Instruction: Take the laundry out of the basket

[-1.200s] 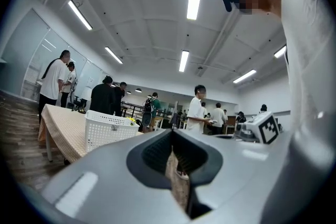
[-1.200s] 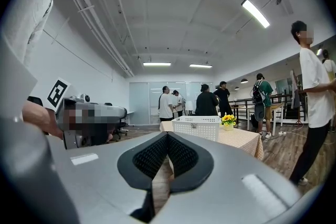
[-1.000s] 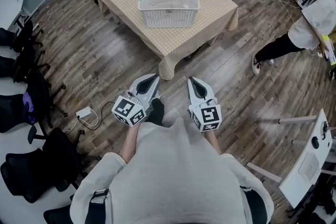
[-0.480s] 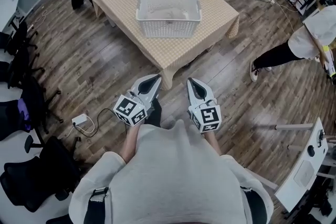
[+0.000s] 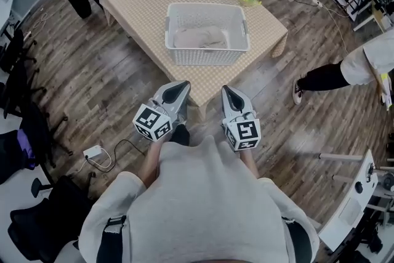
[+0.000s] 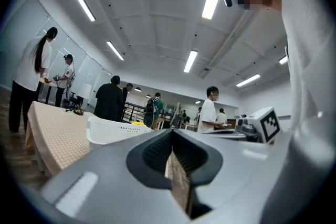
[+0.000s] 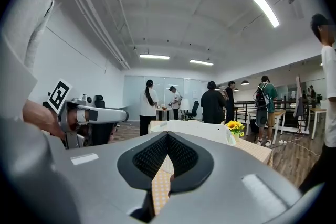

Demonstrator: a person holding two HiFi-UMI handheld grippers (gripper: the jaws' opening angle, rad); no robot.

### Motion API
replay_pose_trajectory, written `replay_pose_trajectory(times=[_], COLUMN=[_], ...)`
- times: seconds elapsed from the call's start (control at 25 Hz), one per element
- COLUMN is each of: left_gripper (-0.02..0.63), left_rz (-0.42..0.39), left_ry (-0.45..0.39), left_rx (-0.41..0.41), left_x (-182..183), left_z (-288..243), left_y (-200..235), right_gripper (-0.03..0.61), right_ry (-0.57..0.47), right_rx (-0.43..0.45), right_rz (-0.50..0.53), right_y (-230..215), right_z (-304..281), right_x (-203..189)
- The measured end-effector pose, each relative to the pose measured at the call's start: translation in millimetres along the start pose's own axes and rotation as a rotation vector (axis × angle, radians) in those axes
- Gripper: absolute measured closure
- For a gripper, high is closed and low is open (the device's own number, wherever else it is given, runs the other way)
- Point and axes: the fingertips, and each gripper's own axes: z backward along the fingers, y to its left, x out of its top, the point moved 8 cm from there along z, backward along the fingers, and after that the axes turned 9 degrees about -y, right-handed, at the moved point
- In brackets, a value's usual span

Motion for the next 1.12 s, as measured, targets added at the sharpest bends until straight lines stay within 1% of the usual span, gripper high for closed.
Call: replay_pose_trajectory(times=[0.32, 0.56, 0.68, 0.88, 1.0, 1.12], left_gripper=[0.606, 0.606, 0.606, 0.606, 0.606, 0.606], left_rz=[-0.018, -0.017, -0.008, -0.001, -0.005, -0.006], left_ry=[-0.027, -0.042, -0.038, -0.028, -0.028, -0.022], left_rx=[-0.024, -0.072, -0.091, -0.111, -0.105, -0.076], left_x=[28.1, 38.5, 36.0, 36.7, 38.2, 37.0], left_z=[-47.1, -85.3, -101.4, -123.1, -133.6, -141.5], left_y=[95.7, 144.5, 160.8, 173.2, 179.0, 185.5], right_gripper=[0.578, 0.578, 0.579, 0.579, 0.579, 0.578], right_ry=[-0.018, -0.025, -0.02, -0.011, -0.005, -0.003], right_rx=[-0.03, -0.075, -0.092, -0.106, -0.102, -0.081], right_rz=[0.039, 0.057, 0.059, 0.053, 0.045, 0.032], right_y=[-19.8, -36.2, -44.6, -59.4, -69.8, -79.1], right_z=[-105.4, -154.8, -171.3, -185.5, -194.2, -204.6], right_x=[18.1, 24.4, 20.9, 19.0, 17.5, 16.4])
